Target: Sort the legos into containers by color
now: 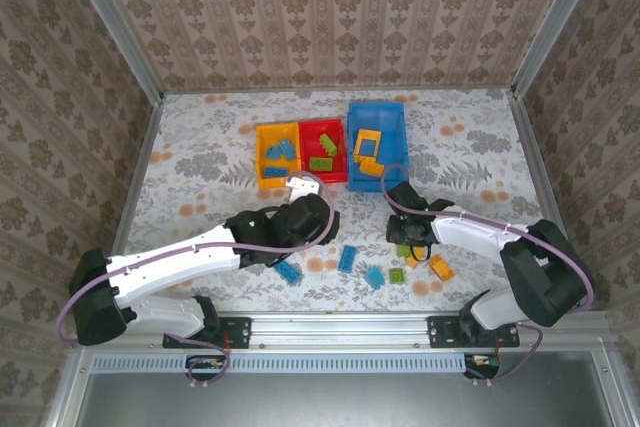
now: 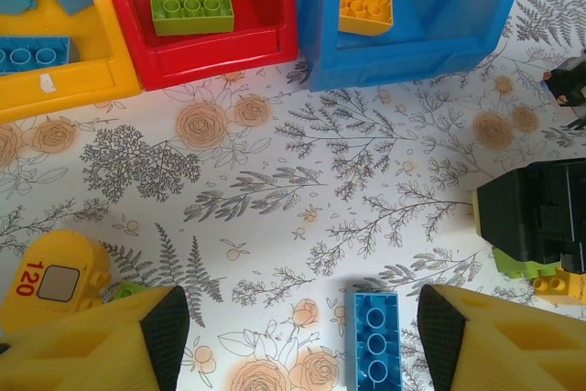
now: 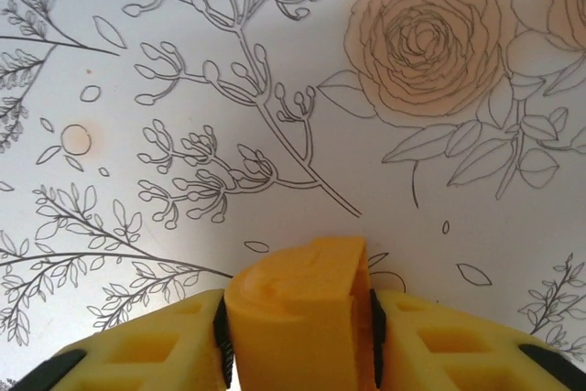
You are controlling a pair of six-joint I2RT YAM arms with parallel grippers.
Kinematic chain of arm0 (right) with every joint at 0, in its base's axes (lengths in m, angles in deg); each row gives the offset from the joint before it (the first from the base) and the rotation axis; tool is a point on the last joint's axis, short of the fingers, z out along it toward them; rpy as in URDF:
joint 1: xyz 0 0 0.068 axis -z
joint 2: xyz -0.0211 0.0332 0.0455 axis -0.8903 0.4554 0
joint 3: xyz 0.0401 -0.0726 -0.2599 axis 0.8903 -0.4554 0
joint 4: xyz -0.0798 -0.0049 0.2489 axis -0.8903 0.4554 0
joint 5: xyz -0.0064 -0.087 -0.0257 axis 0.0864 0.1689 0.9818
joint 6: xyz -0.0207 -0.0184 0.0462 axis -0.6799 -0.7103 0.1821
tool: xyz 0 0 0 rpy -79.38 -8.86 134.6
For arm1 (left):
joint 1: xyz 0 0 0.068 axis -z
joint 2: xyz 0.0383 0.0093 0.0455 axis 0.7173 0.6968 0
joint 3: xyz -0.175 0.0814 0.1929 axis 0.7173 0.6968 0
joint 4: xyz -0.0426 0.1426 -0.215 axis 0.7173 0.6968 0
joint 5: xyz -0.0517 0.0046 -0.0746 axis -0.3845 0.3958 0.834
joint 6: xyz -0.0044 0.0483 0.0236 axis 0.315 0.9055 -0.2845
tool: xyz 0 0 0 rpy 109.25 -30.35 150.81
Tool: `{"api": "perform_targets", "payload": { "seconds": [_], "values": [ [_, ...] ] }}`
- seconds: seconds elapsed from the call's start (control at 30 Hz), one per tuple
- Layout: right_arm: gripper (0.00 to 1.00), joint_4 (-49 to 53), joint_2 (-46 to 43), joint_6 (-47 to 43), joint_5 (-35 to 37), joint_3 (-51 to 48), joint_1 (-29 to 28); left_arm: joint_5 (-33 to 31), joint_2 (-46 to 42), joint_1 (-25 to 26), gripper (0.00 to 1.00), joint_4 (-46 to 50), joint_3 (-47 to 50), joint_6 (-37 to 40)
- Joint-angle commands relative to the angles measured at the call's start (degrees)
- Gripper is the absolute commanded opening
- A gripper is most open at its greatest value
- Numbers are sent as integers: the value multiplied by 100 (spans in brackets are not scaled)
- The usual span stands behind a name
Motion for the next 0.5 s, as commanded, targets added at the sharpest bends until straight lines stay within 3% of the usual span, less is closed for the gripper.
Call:
{"api": "perform_targets", "payload": {
  "seconds": [0.0,0.23,0.47],
  "values": [
    [33,-30,12,-235,222,120,31,-177,-159,43,70,18,58,-50],
    [10,316,-467,-880,585,839,-61,-645,-426,172,68,135,34,-22],
    [9,317,456,-1293,703,2210,-9,-1020,-610,226,68,-17,-84,226]
  ]
}}
